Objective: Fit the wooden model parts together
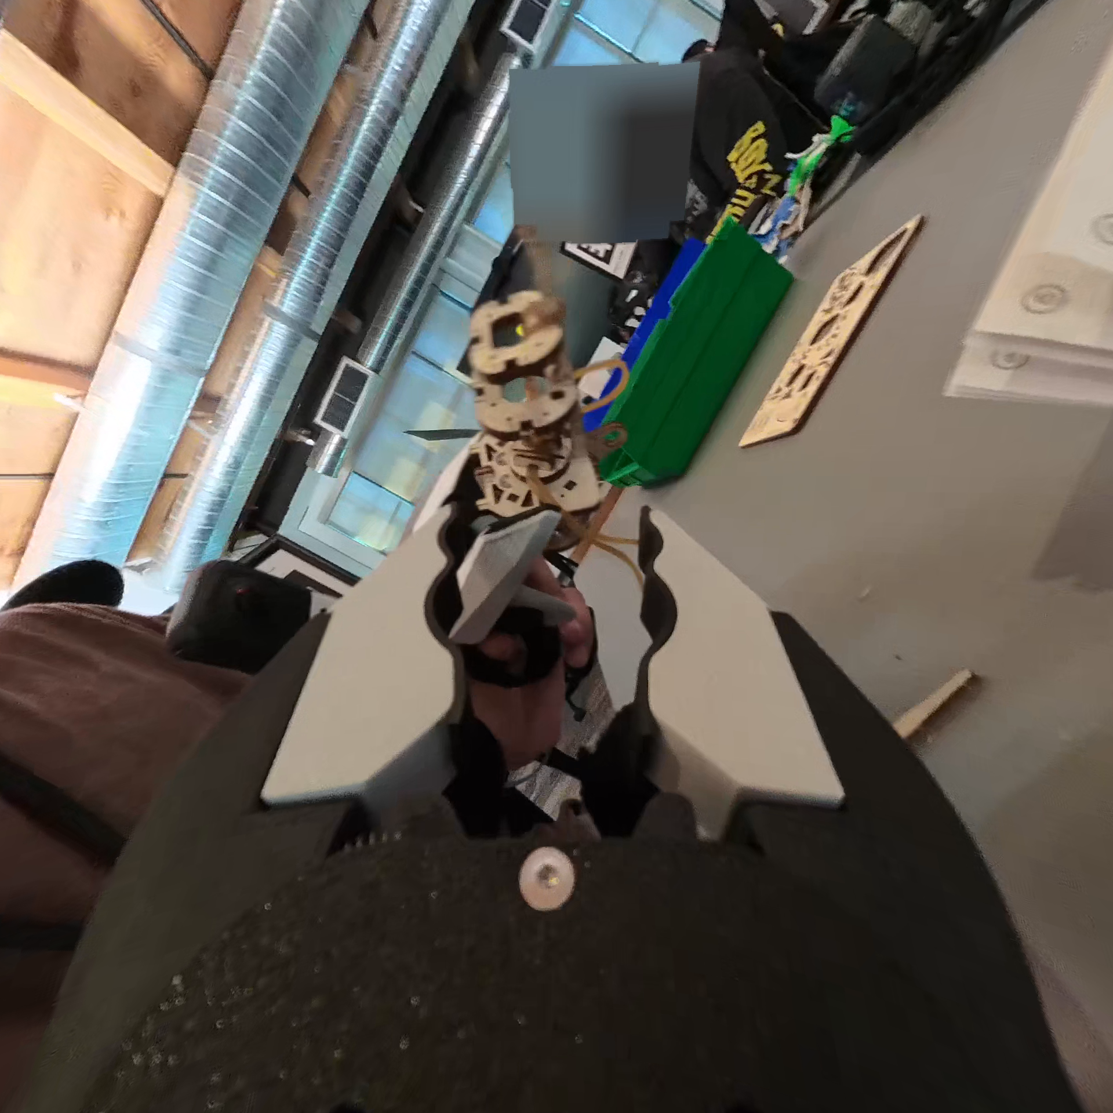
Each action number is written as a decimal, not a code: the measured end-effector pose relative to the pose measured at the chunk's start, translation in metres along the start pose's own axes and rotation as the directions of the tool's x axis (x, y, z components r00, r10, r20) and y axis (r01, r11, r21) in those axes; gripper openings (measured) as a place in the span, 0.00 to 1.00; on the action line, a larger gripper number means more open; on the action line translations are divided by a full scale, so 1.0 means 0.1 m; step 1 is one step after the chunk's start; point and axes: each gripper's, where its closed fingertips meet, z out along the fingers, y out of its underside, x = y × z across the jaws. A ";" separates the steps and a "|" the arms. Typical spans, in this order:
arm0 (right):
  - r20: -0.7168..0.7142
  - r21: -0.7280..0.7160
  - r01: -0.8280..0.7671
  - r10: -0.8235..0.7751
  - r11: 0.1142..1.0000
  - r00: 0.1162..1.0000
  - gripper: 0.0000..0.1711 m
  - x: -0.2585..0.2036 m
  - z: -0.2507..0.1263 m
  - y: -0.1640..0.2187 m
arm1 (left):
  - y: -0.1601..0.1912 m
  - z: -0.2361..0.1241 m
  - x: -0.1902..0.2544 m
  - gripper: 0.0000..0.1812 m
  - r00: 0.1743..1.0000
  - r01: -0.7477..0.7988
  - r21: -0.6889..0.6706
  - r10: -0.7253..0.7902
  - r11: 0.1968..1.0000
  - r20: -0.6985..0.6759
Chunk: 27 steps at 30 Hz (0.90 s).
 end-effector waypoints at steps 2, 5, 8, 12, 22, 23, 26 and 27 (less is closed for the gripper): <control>0.013 -0.034 0.021 -0.021 0.999 1.000 0.30 -0.04 0.04 0.05 | -0.03 0.00 0.02 0.25 1.000 0.025 0.010 -0.025 1.000 -0.014; 0.018 -0.034 0.054 -0.053 0.998 0.998 0.25 -0.09 0.05 0.04 | -0.06 -0.02 0.06 0.25 1.000 0.022 0.020 -0.022 1.000 -0.017; 0.009 -0.059 0.072 -0.072 0.996 0.997 0.24 -0.10 0.01 0.05 | -0.08 -0.03 0.10 0.25 0.999 0.026 0.023 -0.025 0.999 -0.035; 0.015 -0.127 0.087 -0.085 0.988 0.996 0.24 -0.08 -0.11 0.04 | -0.04 -0.13 0.23 0.30 0.986 0.050 -0.016 -0.052 0.999 -0.160; 0.210 -0.439 -0.037 0.143 0.898 0.967 0.24 -0.17 -0.31 0.35 | 0.22 -0.47 0.09 0.23 0.582 0.463 -0.274 -0.522 0.843 -0.623; 0.235 -0.455 -0.050 0.174 0.889 0.956 0.24 -0.20 -0.29 0.38 | 0.25 -0.49 0.13 0.23 0.490 0.467 -0.331 -0.551 0.820 -0.676; 0.278 -0.499 -0.042 0.205 0.866 0.939 0.24 -0.23 -0.21 0.48 | 0.28 -0.57 0.19 0.19 0.268 0.480 -0.430 -0.595 0.764 -0.758; 0.280 -0.511 -0.033 0.203 0.859 0.938 0.24 -0.23 -0.19 0.51 | 0.29 -0.60 0.23 0.18 0.221 0.464 -0.453 -0.595 0.761 -0.773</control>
